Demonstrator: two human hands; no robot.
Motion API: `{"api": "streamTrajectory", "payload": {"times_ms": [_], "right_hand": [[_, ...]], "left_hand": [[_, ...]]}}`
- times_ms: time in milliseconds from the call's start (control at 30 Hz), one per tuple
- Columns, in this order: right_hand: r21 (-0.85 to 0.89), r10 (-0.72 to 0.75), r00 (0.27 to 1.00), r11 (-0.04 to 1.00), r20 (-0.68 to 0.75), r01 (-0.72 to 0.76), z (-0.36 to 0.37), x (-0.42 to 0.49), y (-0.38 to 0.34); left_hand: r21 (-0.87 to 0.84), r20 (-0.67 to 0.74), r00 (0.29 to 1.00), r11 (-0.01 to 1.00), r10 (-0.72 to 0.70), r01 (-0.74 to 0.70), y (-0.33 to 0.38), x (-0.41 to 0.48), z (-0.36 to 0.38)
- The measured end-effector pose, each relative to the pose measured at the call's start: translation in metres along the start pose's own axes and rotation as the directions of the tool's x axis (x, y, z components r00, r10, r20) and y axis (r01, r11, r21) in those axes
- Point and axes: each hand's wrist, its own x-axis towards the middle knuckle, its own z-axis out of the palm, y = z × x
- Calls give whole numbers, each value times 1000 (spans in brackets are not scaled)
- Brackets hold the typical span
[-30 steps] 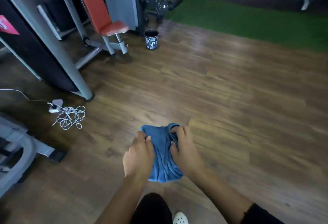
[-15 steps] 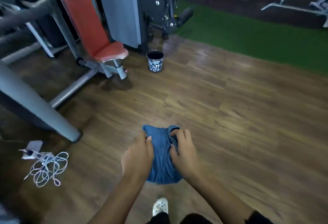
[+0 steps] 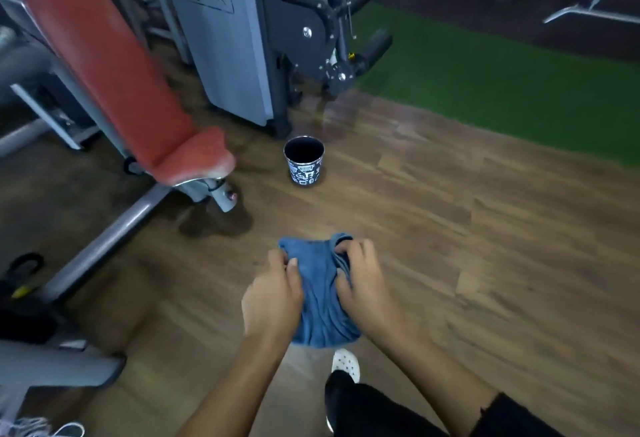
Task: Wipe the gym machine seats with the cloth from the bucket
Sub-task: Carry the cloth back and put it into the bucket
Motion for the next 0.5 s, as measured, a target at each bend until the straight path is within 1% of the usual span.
{"api": "streamTrajectory", "payload": {"times_ms": [100,200,367,500], "right_hand": [[-18,-58,998,998,24,58,-12,92,11],[-20,-56,996,998,63,57,-17,177,19],[43,-64,995,997,74,61,-5,304,42],[71,-59,997,996,52,55,8,414,61]], "left_hand": [[-22,-13,1000,1000,-22,22,27,84,8],[-12,-34,998,998,-57,56,45,163,18],[-26,-29,997,997,-78,77,63,288,42],[-45,-16,998,997,-61,60,69,398,59]]}}
